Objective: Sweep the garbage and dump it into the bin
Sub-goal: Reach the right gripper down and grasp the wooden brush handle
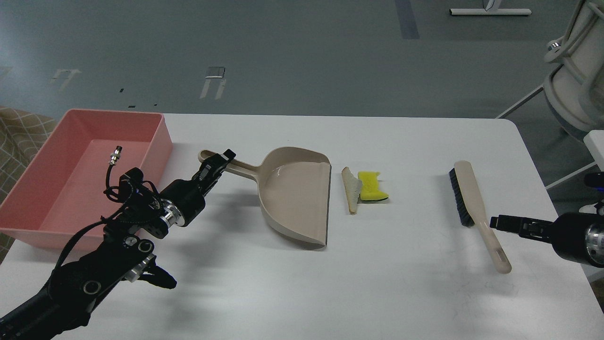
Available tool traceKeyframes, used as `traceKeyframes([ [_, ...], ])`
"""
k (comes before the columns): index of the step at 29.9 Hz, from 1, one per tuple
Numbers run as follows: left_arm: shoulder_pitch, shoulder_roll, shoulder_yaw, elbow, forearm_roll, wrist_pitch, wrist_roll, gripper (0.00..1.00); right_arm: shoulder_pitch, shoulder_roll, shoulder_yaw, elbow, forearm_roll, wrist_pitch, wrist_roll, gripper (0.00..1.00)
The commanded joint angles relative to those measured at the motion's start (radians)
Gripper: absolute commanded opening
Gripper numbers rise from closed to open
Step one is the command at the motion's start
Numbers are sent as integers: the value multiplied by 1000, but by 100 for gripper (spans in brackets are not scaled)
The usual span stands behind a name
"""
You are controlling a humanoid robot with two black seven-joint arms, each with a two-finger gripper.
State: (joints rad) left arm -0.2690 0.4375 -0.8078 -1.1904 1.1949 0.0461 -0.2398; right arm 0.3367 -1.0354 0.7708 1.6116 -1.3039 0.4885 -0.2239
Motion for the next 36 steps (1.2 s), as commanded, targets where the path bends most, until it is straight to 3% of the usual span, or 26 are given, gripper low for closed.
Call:
traceKeyframes([
  [1, 1, 0, -7, 3, -1, 0, 1, 11, -12, 32, 2, 1, 0, 0, 0, 75],
  [9, 2, -2, -11, 3, -1, 8, 1, 11, -13, 61, 2, -2, -6, 0, -31, 74],
  [17, -1, -2, -11, 3, -3, 8, 1, 11, -13, 74, 1, -4, -6, 0, -55, 58],
  [31, -1, -2, -11, 2, -3, 9, -1, 12, -15, 84, 1, -6, -6, 0, -60, 57],
  [36, 1, -2, -13, 2, -3, 12, -1, 12, -15, 86, -1, -7, -6, 0, -60, 45],
])
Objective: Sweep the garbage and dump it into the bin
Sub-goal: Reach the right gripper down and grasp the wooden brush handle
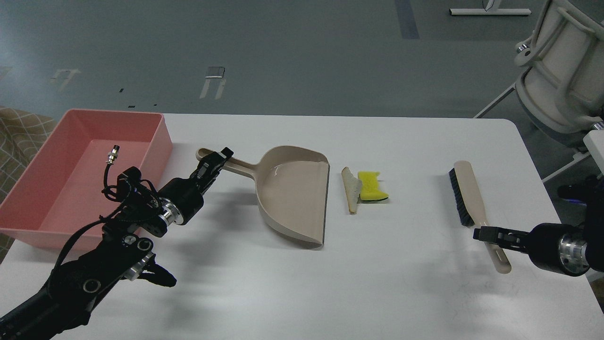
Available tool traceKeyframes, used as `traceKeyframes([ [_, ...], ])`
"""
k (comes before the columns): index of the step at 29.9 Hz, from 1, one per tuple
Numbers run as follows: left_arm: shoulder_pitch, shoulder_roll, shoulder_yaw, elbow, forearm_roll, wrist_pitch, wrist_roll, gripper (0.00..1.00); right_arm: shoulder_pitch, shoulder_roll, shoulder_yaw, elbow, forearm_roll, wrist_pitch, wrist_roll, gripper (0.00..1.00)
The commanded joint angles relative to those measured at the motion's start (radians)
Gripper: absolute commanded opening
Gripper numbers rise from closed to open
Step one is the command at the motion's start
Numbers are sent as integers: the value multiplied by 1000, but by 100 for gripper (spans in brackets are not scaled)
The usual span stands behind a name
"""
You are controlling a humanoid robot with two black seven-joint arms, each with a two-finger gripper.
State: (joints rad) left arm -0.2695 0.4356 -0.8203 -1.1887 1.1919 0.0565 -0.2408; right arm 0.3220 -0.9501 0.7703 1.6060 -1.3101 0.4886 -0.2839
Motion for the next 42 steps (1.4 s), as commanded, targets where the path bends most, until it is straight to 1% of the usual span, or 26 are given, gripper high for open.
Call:
traceKeyframes([
  [1, 1, -2, 0, 0, -2, 3, 0, 12, -1, 1, -2, -1, 0, 0, 0, 42],
  [15, 3, 2, 1, 0, -18, 2, 0, 12, -9, 4, -3, -5, 5, 0, 2, 43],
  [19, 3, 2, 1, 1, -18, 2, 0, 12, -9, 7, -2, -6, 0, 0, 2, 41],
  [26, 4, 2, 0, 1, -18, 2, 0, 12, -15, 8, -3, -24, 5, 0, 0, 31],
  [28, 4, 2, 0, 1, -18, 2, 0, 12, -17, 8, -3, -24, 5, 0, 0, 24],
  [30, 3, 2, 0, 0, -18, 2, 0, 12, -15, 8, -3, -23, 6, 0, 2, 11],
  [32, 3, 2, 0, 1, -18, 3, 1, 12, -15, 8, -3, -23, 6, 0, 6, 5],
  [36, 1, 0, 0, 1, -18, 3, 2, 12, -15, 7, 3, -17, 8, 0, 14, 0],
  [40, 1, 0, 1, 9, -18, 9, 5, 12, -15, 10, 9, -17, 8, 0, 14, 0],
  [42, 0, 0, 0, 15, -18, 16, 17, 12, -9, 22, 11, -15, 8, 0, 14, 0],
])
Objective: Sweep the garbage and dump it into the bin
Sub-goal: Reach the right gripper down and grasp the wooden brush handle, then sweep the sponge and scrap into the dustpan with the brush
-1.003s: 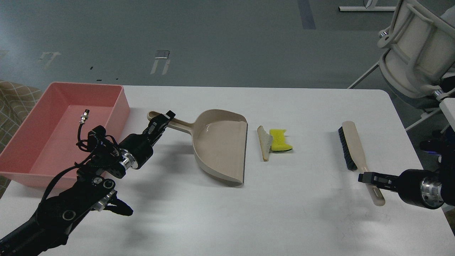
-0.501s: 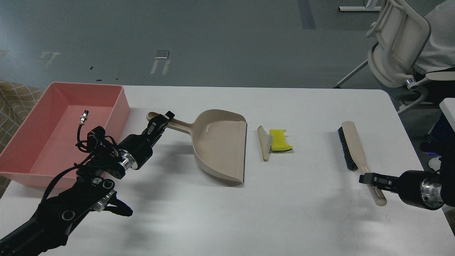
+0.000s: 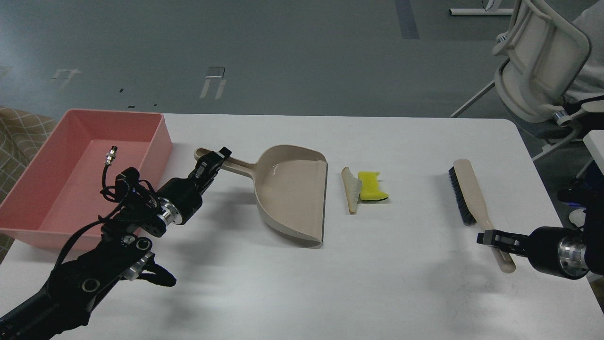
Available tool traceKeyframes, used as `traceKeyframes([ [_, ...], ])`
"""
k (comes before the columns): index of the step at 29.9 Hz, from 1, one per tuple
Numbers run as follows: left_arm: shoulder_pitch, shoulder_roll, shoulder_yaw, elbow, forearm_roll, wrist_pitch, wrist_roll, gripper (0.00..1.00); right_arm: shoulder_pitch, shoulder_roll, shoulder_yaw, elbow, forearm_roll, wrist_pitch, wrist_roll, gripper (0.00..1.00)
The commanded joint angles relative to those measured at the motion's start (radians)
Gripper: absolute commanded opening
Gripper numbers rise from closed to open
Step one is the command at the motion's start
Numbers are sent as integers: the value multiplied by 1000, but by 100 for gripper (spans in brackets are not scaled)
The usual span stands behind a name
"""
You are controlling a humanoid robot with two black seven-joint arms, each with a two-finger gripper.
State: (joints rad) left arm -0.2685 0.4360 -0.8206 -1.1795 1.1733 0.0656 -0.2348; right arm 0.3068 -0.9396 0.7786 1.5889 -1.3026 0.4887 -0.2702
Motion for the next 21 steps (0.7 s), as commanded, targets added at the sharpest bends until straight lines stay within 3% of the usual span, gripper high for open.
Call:
traceKeyframes([
  [1, 0, 0, 0, 6, 0, 10, 20, 12, 9, 21, 4, 2, 0, 0, 2, 0],
  [21, -17, -48, 11, 11, 3, 13, 31, 12, 43, 131, 4, 5, -1, 0, -3, 0],
])
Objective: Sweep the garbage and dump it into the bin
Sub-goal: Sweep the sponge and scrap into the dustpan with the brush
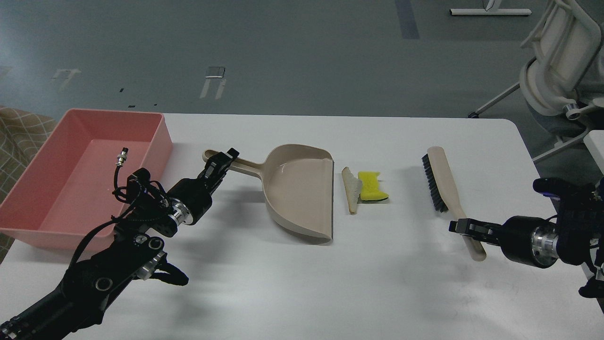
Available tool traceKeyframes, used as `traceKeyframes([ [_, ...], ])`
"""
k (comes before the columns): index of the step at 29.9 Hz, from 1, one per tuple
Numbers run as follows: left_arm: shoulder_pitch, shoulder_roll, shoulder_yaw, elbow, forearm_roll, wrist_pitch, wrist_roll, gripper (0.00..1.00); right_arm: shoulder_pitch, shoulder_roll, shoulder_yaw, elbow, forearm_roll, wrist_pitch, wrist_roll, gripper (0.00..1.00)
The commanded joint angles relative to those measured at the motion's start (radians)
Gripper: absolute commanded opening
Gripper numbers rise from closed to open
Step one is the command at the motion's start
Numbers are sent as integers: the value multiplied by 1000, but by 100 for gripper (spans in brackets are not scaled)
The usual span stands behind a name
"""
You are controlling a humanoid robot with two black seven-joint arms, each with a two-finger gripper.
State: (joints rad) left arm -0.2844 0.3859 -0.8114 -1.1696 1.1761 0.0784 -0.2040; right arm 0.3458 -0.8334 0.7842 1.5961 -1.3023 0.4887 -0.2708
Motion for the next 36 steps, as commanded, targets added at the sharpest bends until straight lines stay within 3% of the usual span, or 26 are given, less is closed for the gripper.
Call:
traceKeyframes([
  [1, -1, 2, 1, 1, 0, 0, -2, 12, 15, 33, -11, -4, -2, 0, -2, 0],
  [12, -7, 2, 6, -1, 4, 0, -2, 12, 99, 62, -95, -8, -2, 0, 1, 0],
  [36, -35, 8, 0, -1, 0, -2, -2, 12, 102, 223, -98, -94, 0, 0, -2, 0],
])
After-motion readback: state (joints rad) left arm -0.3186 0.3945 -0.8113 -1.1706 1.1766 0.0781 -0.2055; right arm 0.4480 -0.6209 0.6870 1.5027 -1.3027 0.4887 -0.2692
